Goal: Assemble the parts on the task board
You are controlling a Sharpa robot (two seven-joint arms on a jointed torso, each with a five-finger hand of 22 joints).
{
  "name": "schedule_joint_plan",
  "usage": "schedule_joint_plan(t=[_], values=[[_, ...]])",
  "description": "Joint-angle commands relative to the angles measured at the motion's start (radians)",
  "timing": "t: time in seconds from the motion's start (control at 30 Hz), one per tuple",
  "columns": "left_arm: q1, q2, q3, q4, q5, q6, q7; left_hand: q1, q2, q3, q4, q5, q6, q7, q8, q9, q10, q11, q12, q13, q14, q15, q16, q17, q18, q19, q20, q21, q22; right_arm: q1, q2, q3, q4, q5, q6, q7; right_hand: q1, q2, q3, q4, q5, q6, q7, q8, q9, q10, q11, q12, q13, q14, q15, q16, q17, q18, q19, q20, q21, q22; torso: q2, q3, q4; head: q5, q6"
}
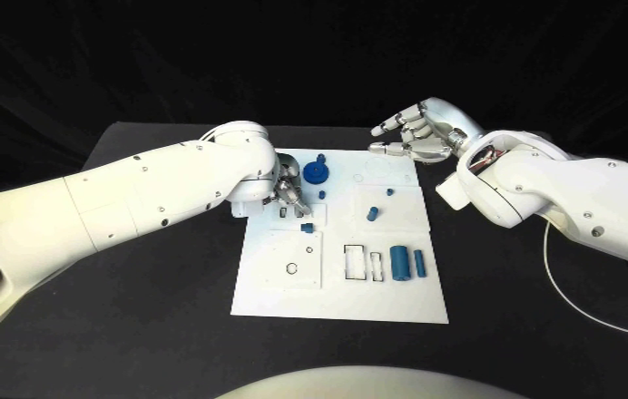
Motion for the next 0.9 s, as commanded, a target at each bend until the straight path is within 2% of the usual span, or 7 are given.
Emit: schedule_joint_plan(t=[0.03, 0.07, 0.1, 0.17, 0.23, 0.6, 0.9], values=[[0.0, 0.0, 0.0, 0.0, 0.012, 0.027, -0.023, -0.025, -0.088, 0.162, 0.012, 0.019, 0.002, 0.003, -0.008, -0.001, -0.002, 0.011, -0.014, -0.002, 0.107, -0.002, 0.003, 0.264, -0.019, 0.017, 0.004, 0.002, 0.078, -0.001, 0.001, 0.0, 0.0, -0.01, 0.013, 0.002, -0.003, 0.007, -0.006, -0.002, 0.004, -0.006, -0.002, -0.004, -0.001, -0.007, 0.002, -0.001, 0.014, 0.067, -0.009, -0.006, 0.087, 0.009, -0.001, -0.002, -0.004, 0.059, 0.0, 0.0004, 0.0002, 0.0, -0.001], [0.0, 0.0, 0.0, 0.001, 0.012, 0.029, -0.023, -0.03, -0.104, 0.198, 0.011, 0.021, 0.002, 0.003, -0.008, 0.001, -0.002, 0.007, -0.016, -0.003, 0.107, 0.001, 0.003, 0.264, -0.019, 0.017, 0.004, 0.002, 0.079, -0.001, 0.001, 0.0, 0.001, -0.01, 0.014, 0.002, -0.003, 0.007, -0.006, -0.002, 0.004, -0.006, -0.002, -0.004, -0.001, -0.007, 0.002, -0.001, 0.014, 0.067, -0.009, -0.006, 0.087, 0.009, -0.001, -0.002, -0.004, 0.059, 0.0, 0.0003, 0.0, 0.001, -0.002], [0.0, -0.001, 0.0, 0.001, 0.012, 0.03, -0.024, -0.091, -0.159, 0.332, 0.031, 0.015, 0.009, 0.008, -0.001, 0.01, 0.003, 0.019, -0.018, -0.004, 0.107, 0.003, 0.003, 0.264, -0.019, 0.017, 0.006, 0.002, 0.081, -0.001, 0.001, 0.0, 0.001, -0.01, 0.014, 0.002, -0.003, 0.007, -0.006, -0.002, 0.004, -0.006, -0.002, -0.004, -0.001, -0.007, 0.002, -0.001, 0.014, 0.067, -0.009, -0.006, 0.087, 0.009, -0.001, -0.002, -0.004, 0.059, 0.001, 0.0002, 0.0004, 0.001, -0.003], [0.0, -0.002, 0.0, 0.002, 0.012, 0.03, -0.024, -0.108, -0.175, 0.369, 0.037, 0.014, 0.011, 0.009, 0.001, 0.013, 0.005, 0.023, -0.018, -0.004, 0.107, 0.003, 0.003, 0.264, -0.019, 0.016, 0.007, 0.002, 0.081, -0.001, 0.0, 0.0, 0.001, -0.01, 0.013, 0.002, -0.003, 0.007, -0.006, -0.002, 0.004, -0.006, -0.002, -0.004, -0.001, -0.007, 0.002, -0.001, 0.014, 0.067, -0.009, -0.006, 0.087, 0.009, -0.001, -0.002, -0.004, 0.059, 0.001, 0.0002, 0.0005, 0.001, -0.003], [-0.001, -0.003, 0.0, 0.003, 0.012, 0.026, -0.022, -0.143, -0.225, 0.483, 0.004, 0.014, 0.005, 0.006, 0.013, 0.028, 0.009, 0.009, -0.018, -0.003, 0.107, 0.004, 0.003, 0.264, -0.019, 0.017, 0.009, 0.002, 0.084, -0.001, 0.001, 0.0, 0.0, -0.009, 0.014, 0.002, -0.003, 0.007, -0.006, -0.002, 0.004, -0.006, -0.002, -0.004, -0.001, -0.007, 0.002, -0.001, 0.014, 0.067, -0.009, -0.006, 0.087, 0.009, -0.001, -0.002, -0.004, 0.059, 0.0, 0.0002, 0.0001, 0.0, -0.003], [-0.003, -0.029, 0.003, 0.028, 0.025, -0.05, 0.011, -0.218, -0.252, 0.583, -0.029, 0.009, 0.001, 0.006, 0.033, 0.052, 0.017, 0.006, -0.013, 0.002, 0.107, 0.004, 0.003, 0.264, -0.019, 0.017, 0.008, 0.0, 0.085, -0.002, 0.008, -0.002, -0.004, -0.03, 0.047, -0.009, 0.02, 0.011, -0.002, -0.023, 0.007, -0.008, -0.001, -0.006, -0.002, -0.009, 0.001, -0.004, 0.012, 0.068, -0.01, -0.006, 0.088, 0.009, -0.001, -0.003, -0.004, 0.059, 0.0, 0.0004, 0.0003, -0.002, -0.003], [-0.006, -0.133, 0.005, 0.101, 0.158, -0.23, 0.106, -0.265, -0.263, 0.59, -0.023, 0.004, -0.015, 0.009, 0.029, 0.054, -0.009, 0.009, -0.055, -0.043, 0.107, 0.005, 0.003, 0.264, -0.013, 0.005, 0.009, -0.018, 0.061, -0.015, 0.035, -0.006, 0.024, -0.348, 0.146, -0.073, 0.078, 0.019, 0.033, -0.078, -0.01, 0.012, -0.003, -0.01, -0.002, -0.011, -0.001, -0.006, 0.007, 0.071, -0.012, 0.0, 0.103, 0.008, 0.0, -0.004, -0.005, 0.061, -0.001, 0.0004, 0.0013, -0.009, -0.001]])
